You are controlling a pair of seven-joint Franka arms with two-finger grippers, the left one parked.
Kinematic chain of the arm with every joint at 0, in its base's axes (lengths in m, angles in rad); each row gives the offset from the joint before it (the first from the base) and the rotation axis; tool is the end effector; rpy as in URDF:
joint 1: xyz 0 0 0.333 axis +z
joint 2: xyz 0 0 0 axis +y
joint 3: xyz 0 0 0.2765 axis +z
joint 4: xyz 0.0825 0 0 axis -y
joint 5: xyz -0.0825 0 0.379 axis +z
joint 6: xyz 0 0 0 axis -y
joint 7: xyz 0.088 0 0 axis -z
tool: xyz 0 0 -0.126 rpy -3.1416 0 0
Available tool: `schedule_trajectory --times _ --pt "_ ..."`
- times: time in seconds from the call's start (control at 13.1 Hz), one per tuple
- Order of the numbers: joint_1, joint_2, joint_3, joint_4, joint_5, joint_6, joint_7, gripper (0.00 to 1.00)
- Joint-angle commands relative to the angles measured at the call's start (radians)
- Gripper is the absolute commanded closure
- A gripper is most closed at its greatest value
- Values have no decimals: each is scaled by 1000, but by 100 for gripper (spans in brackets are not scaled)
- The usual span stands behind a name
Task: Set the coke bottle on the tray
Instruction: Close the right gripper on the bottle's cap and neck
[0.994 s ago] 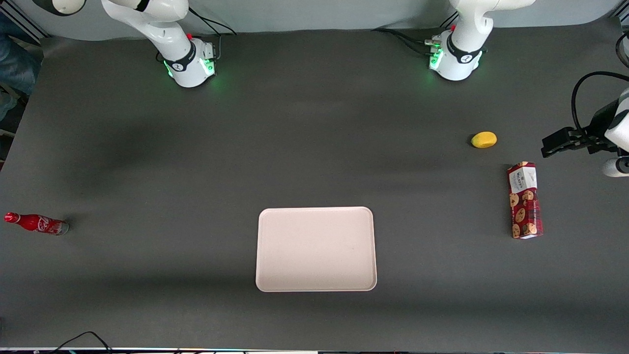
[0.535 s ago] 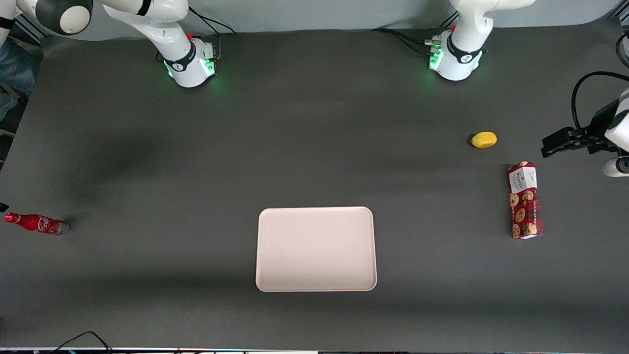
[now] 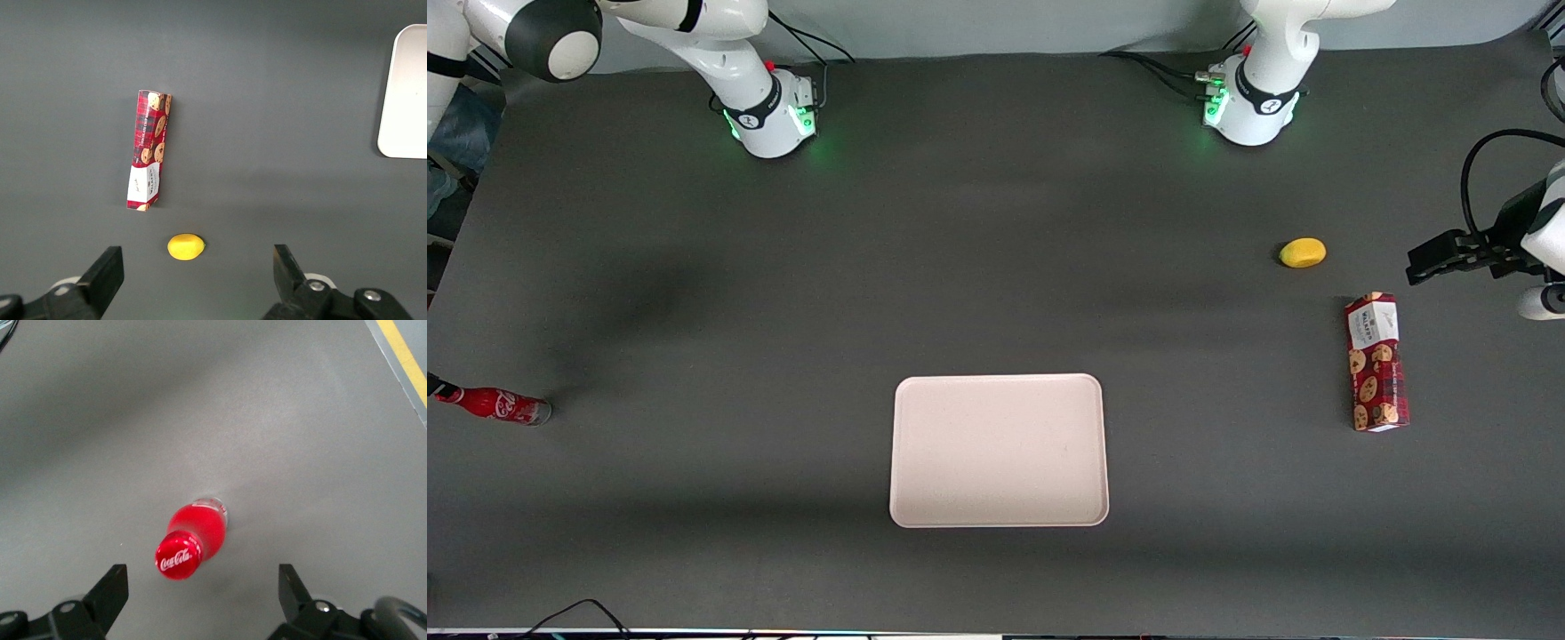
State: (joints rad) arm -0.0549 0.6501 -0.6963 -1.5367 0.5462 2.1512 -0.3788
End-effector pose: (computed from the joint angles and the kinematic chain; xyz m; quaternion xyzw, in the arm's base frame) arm 0.5609 -0.3952 0.3027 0.9636 -0.2558 0.0773 0.0013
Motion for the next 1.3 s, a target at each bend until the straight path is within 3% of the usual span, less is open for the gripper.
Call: schedule_trajectory --times 0.0,0.54,0.69,0.76,0.92,1.22 --pt "0 42 -8 35 46 10 -28 0" --pt "0 79 1 46 96 12 -29 2" --pt "1 79 1 46 95 10 -29 30" --pt "9 79 1 47 93 10 -29 58" --pt "10 79 1 47 93 10 -29 100" --pt "17 79 1 53 93 10 -15 100"
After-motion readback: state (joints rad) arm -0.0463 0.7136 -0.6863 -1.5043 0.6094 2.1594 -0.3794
